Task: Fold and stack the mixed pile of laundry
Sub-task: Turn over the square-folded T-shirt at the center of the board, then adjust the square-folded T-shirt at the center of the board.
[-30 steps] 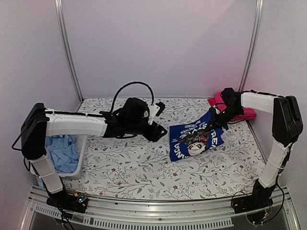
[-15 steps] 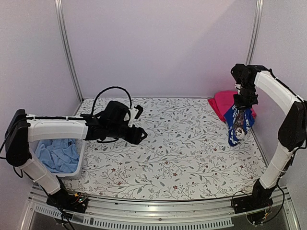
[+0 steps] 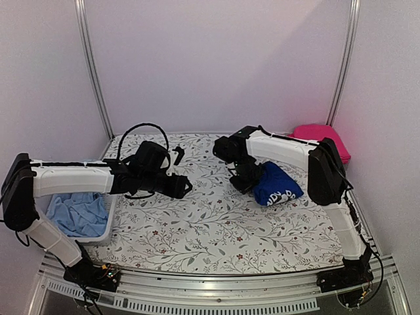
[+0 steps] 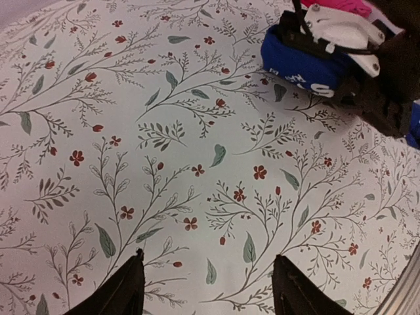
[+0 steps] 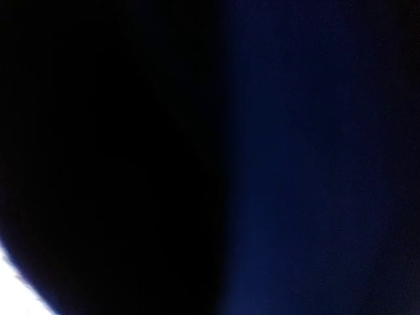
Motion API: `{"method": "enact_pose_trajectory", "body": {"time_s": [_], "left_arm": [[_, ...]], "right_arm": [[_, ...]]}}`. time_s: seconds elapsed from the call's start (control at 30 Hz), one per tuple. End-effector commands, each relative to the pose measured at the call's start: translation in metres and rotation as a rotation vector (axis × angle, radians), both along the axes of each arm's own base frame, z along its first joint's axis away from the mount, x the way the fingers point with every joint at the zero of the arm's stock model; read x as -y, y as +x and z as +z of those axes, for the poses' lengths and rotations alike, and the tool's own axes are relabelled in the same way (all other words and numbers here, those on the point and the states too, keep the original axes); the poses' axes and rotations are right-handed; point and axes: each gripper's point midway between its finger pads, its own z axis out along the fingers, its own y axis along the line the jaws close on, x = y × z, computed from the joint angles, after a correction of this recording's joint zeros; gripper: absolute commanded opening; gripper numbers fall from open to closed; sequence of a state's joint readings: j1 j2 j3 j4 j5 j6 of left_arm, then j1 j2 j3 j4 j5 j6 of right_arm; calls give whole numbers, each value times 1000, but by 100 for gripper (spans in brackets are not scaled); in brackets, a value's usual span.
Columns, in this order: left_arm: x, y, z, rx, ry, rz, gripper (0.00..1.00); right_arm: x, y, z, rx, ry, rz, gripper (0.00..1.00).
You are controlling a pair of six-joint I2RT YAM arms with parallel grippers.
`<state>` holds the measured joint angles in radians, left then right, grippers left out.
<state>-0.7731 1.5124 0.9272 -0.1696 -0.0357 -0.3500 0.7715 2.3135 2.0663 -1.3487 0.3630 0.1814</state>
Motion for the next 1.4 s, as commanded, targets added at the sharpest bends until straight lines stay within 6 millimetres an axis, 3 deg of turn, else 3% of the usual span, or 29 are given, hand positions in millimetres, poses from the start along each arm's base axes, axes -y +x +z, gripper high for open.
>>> {"method": "enact_pose_trajectory", "body": {"time_s": [0.0,0.07,0.17,0.23,0.3,0.37,0.4,0.47,0.6,0.67,0.77,0.9,1.03,1.13,1.2,1.27,1.37], "left_arm": [[-19,-1,3,-37,-71,84,66],[-26,-3,1,-54,-92,112,66],[-34,-7,2,-81,-145,141,66],[-41,-9,-1,-100,-166,164,66],[-44,-11,1,-104,-183,168,66],[-43,-11,3,-112,-198,165,66],[-39,-12,4,-121,-212,151,66],[-25,-13,9,-141,-258,116,66],[15,-18,8,-181,-302,7,60],[37,-20,2,-220,-307,-48,53],[74,-20,-5,-252,-331,-124,45],[104,-23,-31,-332,-313,-166,37],[101,-17,-58,-398,-296,-120,32],[76,-8,-75,-434,-266,-36,30],[55,-3,-83,-444,-256,8,30],[44,1,-76,-423,-250,4,30],[42,6,-49,-329,-226,-42,32]], "right_arm": [[-74,-26,-10,-116,205,73,1],[-106,-34,-11,-173,331,96,10],[-149,-43,7,-236,554,120,42],[-177,-54,36,-285,730,176,63],[-197,-59,81,-271,899,257,79],[-191,-55,118,-226,1009,290,87],[-177,-52,110,-242,1031,251,87],[-134,-34,117,-195,1083,153,84],[-46,-6,81,-187,1077,-90,72],[-20,-4,56,-190,1029,-147,70],[1,-13,16,-228,945,-180,64],[6,-40,-24,-333,937,-212,58],[-9,-86,-39,-480,987,-225,54],[-40,-122,-26,-574,1023,-130,54],[-60,-139,-5,-630,1091,-57,57],[-66,-137,15,-617,1143,-27,60],[-54,-112,57,-511,1241,-39,61]]}}
